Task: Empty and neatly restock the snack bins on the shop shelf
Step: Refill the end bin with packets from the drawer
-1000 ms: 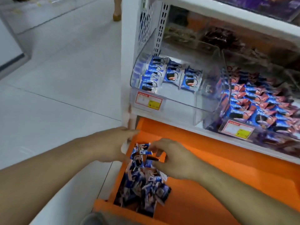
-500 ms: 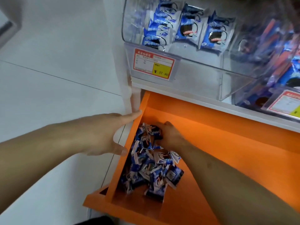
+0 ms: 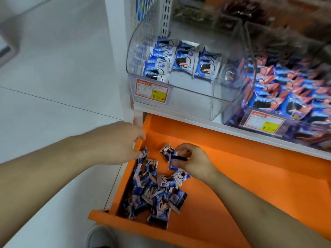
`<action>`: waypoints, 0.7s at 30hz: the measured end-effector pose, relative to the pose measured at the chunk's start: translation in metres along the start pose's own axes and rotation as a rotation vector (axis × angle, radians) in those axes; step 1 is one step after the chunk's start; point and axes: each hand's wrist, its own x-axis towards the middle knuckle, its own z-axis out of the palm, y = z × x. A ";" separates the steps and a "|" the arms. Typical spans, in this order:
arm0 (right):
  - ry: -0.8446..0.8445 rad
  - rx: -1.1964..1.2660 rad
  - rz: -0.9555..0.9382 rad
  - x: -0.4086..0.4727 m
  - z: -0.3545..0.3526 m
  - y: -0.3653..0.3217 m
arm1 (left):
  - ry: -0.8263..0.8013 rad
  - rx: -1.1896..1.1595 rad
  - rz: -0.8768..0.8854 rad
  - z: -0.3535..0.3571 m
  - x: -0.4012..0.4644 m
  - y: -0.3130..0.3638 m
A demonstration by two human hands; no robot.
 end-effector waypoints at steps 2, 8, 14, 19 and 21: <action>0.024 0.150 -0.058 -0.015 -0.005 -0.025 | 0.048 -0.133 0.020 0.003 -0.001 0.007; -0.086 0.400 -0.283 -0.042 -0.005 -0.096 | -0.054 -0.814 -0.082 0.007 0.001 0.022; -0.160 0.243 -0.081 0.000 0.008 -0.038 | 0.001 -0.748 -0.089 -0.006 -0.002 -0.001; -0.054 -0.340 -0.012 0.065 0.042 0.028 | 0.025 -0.796 -0.095 -0.012 0.001 -0.017; -0.033 -0.444 0.021 0.080 0.054 0.040 | 0.039 -0.810 -0.077 -0.012 0.004 -0.016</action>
